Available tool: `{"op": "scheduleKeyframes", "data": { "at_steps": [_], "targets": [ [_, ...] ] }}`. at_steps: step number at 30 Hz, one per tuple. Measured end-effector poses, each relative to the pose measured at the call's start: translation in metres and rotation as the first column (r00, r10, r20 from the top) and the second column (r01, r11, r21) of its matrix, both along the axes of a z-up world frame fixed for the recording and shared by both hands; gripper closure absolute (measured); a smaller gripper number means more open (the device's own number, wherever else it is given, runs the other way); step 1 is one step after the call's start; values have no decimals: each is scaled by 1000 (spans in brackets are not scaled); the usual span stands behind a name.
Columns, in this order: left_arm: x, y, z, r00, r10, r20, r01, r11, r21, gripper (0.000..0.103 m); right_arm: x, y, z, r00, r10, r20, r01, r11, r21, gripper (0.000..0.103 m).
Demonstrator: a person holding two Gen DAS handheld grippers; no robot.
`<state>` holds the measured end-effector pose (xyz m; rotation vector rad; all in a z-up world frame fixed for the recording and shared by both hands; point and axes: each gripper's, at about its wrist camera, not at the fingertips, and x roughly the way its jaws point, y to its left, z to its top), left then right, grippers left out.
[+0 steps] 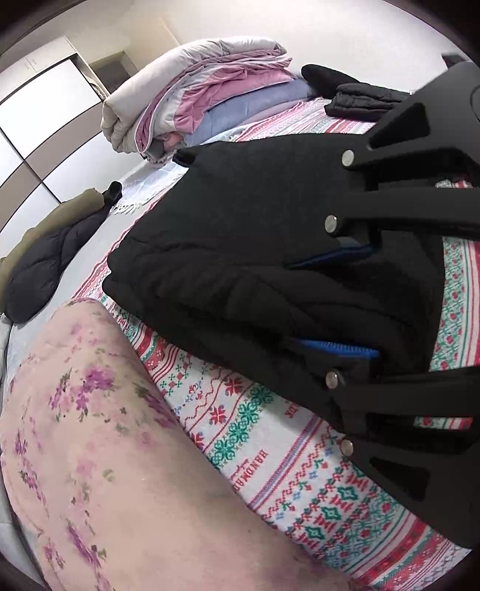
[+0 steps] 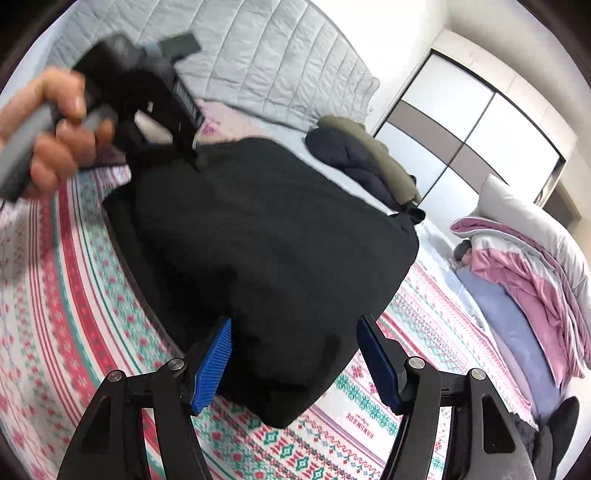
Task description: Fold large clothes
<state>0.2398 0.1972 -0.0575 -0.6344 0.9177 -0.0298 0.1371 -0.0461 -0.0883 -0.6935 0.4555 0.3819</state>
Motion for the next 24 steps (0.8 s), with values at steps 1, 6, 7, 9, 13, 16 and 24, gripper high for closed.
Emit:
{"op": "scheduleKeyframes", "data": {
  "at_steps": [1,6,7,9,13,16,24],
  "targets": [
    [-1,-1,0,1000,-1,-2,1,1000,8,66,-1,5,-8,1000,4,15,-3,999,-51,34],
    [-4,-2,-2,1000,9,-30,-8,999,42,66,-12,29,-38,988,46,146,-8,967,-255,40],
    [-5,-2,-1,999,10,-32,-9,999,41,66,-12,29,-40,986,49,156,-5,963,-270,47],
    [-7,-3,1,1000,8,-29,-7,999,39,68,-12,21,-35,985,42,169,1,969,-246,65],
    [-12,-2,10,1000,0,-6,-1,1000,-5,74,-5,9,-27,987,41,154,-7,977,-212,71],
    [-22,-1,20,1000,-5,15,6,999,-54,77,1,9,-24,987,38,157,-3,976,-216,71],
    [-31,-10,21,1000,-6,3,6,999,46,77,-7,12,-29,987,47,153,-11,973,-230,71]
  ]
}}
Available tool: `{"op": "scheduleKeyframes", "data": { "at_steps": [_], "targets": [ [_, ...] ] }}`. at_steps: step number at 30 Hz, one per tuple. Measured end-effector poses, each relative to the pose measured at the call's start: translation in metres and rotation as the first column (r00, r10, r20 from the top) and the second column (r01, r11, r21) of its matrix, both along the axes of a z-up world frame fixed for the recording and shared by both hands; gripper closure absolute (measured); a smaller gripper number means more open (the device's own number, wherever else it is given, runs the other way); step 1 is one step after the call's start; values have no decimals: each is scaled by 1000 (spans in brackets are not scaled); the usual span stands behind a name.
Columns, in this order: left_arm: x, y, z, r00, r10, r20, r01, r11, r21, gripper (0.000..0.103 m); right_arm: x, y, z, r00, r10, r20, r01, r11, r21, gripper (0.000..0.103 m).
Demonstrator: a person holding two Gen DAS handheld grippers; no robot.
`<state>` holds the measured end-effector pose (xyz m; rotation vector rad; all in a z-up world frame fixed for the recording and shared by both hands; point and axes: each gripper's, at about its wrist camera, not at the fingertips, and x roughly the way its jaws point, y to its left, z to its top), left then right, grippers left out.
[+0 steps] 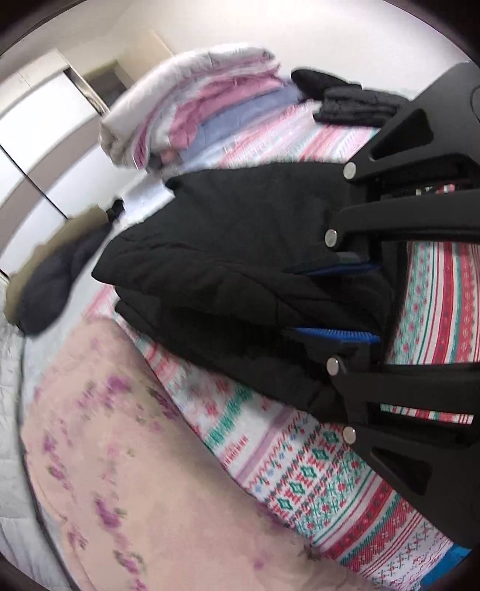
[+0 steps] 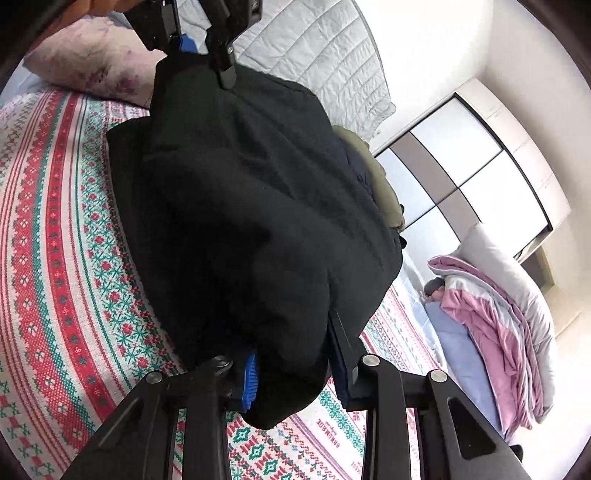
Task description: Fold large clothes
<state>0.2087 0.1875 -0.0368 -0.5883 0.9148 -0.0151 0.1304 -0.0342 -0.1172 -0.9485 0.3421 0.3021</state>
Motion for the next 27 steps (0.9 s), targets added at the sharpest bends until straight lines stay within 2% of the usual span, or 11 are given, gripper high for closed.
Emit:
{"op": "scheduleKeyframes", "data": {
  "at_steps": [4,6,11,15,16,18,19,21,24,26,27],
  "targets": [
    [16,12,-31,996,45,-81,-45,999,-4,74,-1,7,-8,999,27,-19,-28,999,-33,71],
    [18,15,-32,995,53,-82,-54,998,-11,73,1,11,-13,999,36,-38,-38,998,-46,71],
    [18,4,-30,996,52,-78,-47,997,60,71,3,14,-26,998,37,-58,-43,993,-109,71],
    [17,4,-30,996,46,-71,-39,995,89,69,4,9,-24,997,45,-60,-50,995,-90,71],
    [16,5,-30,997,45,-70,-38,995,88,68,2,5,-21,998,54,-42,-57,996,-61,68],
    [16,6,-30,997,45,-70,-39,996,81,67,-5,-5,-12,995,87,-44,-88,996,-23,51],
    [16,7,-30,996,47,-72,-41,997,73,67,-5,-12,-3,986,97,-139,-99,995,-11,27],
    [15,9,-31,996,46,-75,-42,998,54,67,-6,-28,21,956,123,-265,-100,990,100,21],
    [15,10,-32,996,46,-79,-43,998,42,66,-7,-61,67,931,231,-284,-121,926,356,21],
    [16,9,-31,995,51,-80,-47,998,48,66,15,-84,97,949,185,-256,-16,838,545,21],
    [16,8,-31,995,53,-81,-49,997,55,66,26,-90,102,951,153,-268,41,799,600,21]
  ]
}}
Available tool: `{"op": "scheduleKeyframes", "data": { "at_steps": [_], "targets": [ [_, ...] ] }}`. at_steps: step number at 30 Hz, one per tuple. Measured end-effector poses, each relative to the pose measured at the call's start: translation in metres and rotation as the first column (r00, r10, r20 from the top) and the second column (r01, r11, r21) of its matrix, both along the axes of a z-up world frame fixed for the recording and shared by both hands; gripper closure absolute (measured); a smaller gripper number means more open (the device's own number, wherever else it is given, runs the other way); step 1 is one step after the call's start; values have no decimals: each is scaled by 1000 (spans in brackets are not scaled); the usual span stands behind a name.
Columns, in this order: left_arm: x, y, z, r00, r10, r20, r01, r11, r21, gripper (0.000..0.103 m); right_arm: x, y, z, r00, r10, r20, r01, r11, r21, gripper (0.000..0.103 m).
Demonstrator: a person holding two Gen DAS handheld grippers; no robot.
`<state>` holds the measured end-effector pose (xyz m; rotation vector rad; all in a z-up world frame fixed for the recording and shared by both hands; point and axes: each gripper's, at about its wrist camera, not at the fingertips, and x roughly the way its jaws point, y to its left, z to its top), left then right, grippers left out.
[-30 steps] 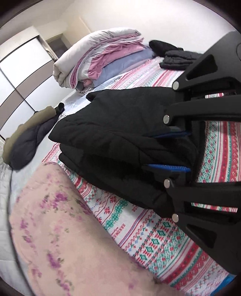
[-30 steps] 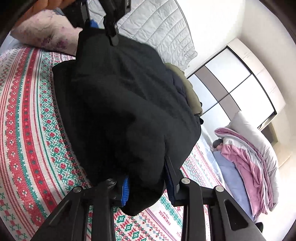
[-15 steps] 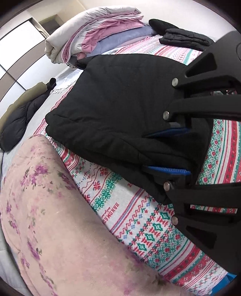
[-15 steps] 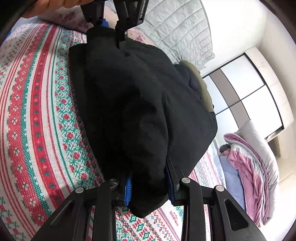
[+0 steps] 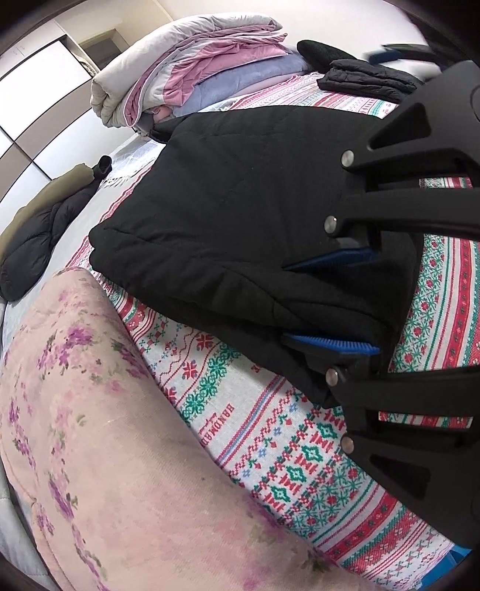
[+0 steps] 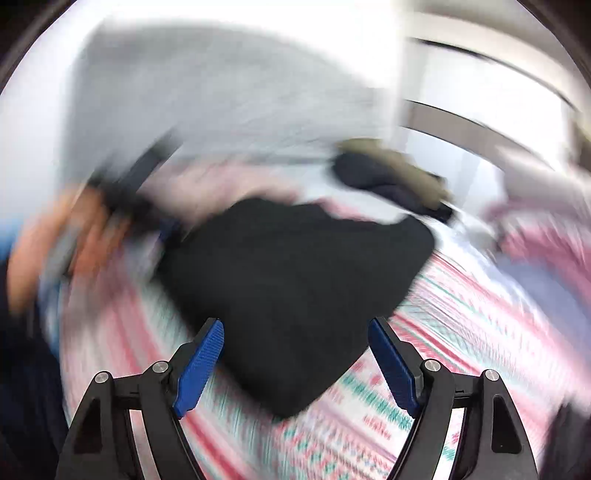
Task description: Fold large clothes
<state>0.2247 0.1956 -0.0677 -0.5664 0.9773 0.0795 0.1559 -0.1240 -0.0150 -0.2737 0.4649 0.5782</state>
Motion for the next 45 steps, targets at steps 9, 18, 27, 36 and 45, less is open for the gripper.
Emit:
{"op": "scheduleKeyframes", "data": {
  "at_steps": [9,18,27,36,45],
  "targets": [
    [1,6,-2,1000,2,-3,-2,999,-40,65,73,37,-48,931,-65,-359,102,991,84,87],
    [-19,6,44,988,37,149,-48,996,72,55,76,51,-73,932,-105,-348,96,994,-42,87],
    [33,-46,38,990,-65,127,50,991,121,44,73,48,-79,928,-96,-359,96,995,-18,87],
    [61,-46,6,999,-16,46,10,992,127,45,80,22,-52,915,-23,-402,70,992,103,85],
    [64,-50,6,999,-34,29,29,988,152,45,194,-17,-1,881,-126,-457,262,932,249,62]
  ]
}}
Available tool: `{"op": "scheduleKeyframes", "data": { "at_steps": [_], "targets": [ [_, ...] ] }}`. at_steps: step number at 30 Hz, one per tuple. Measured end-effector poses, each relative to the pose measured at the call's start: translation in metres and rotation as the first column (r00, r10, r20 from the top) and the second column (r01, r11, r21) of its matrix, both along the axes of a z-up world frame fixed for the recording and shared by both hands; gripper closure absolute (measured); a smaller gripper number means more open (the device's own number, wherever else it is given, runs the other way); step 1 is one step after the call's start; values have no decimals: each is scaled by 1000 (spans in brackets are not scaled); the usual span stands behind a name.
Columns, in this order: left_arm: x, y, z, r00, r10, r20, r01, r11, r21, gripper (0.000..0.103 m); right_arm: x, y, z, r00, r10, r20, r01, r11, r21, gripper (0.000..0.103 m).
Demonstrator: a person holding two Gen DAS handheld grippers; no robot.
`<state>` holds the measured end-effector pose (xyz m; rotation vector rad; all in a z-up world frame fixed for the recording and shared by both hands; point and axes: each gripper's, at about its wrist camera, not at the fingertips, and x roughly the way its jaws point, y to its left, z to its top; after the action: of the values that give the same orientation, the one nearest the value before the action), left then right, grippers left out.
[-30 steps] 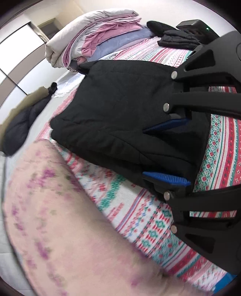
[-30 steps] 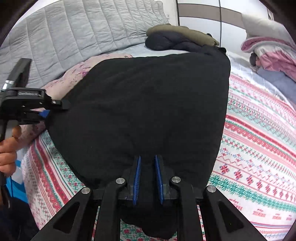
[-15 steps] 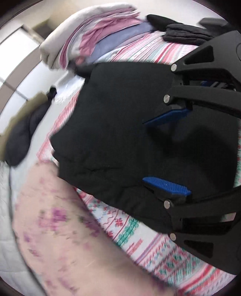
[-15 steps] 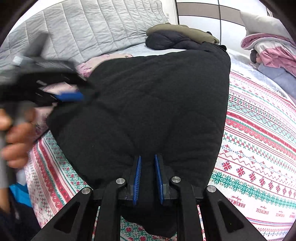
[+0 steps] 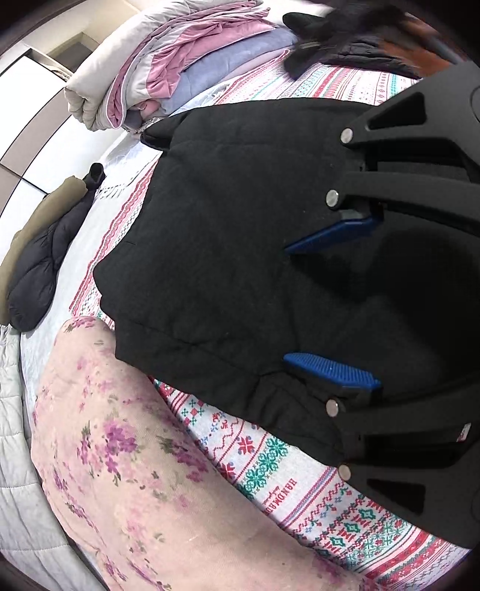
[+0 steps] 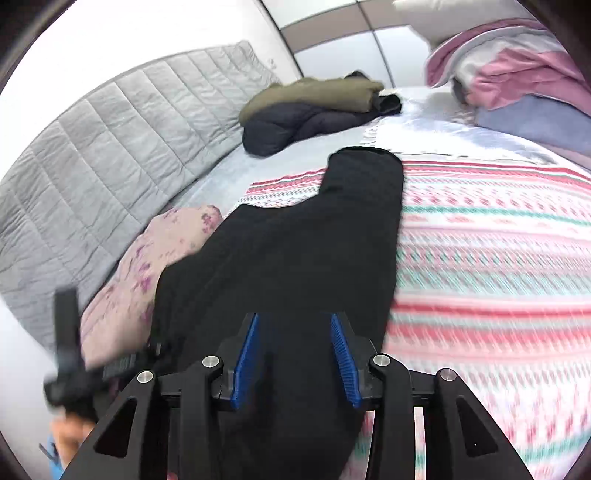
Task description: Fold large clothes
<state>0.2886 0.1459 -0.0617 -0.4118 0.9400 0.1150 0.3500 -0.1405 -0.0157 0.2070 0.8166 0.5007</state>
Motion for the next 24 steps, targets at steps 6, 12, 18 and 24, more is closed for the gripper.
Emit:
{"op": "scheduleKeyframes", "data": {
  "at_steps": [6,12,18,24],
  "targets": [
    [6,2,-2,999,-31,-15,31,999,11,45,68,59,-55,991,20,-136,-61,953,-298,61],
    [3,8,3,994,-105,-8,105,994,-17,45,58,57,-46,995,-12,-102,-22,945,-328,59],
    [-21,64,21,996,-9,89,31,968,-251,37,-15,-27,-30,988,-117,-104,125,990,70,3],
    [-17,80,-4,998,37,-48,-46,976,-213,16,-32,-81,-90,941,-97,-325,188,947,261,3]
  ]
}}
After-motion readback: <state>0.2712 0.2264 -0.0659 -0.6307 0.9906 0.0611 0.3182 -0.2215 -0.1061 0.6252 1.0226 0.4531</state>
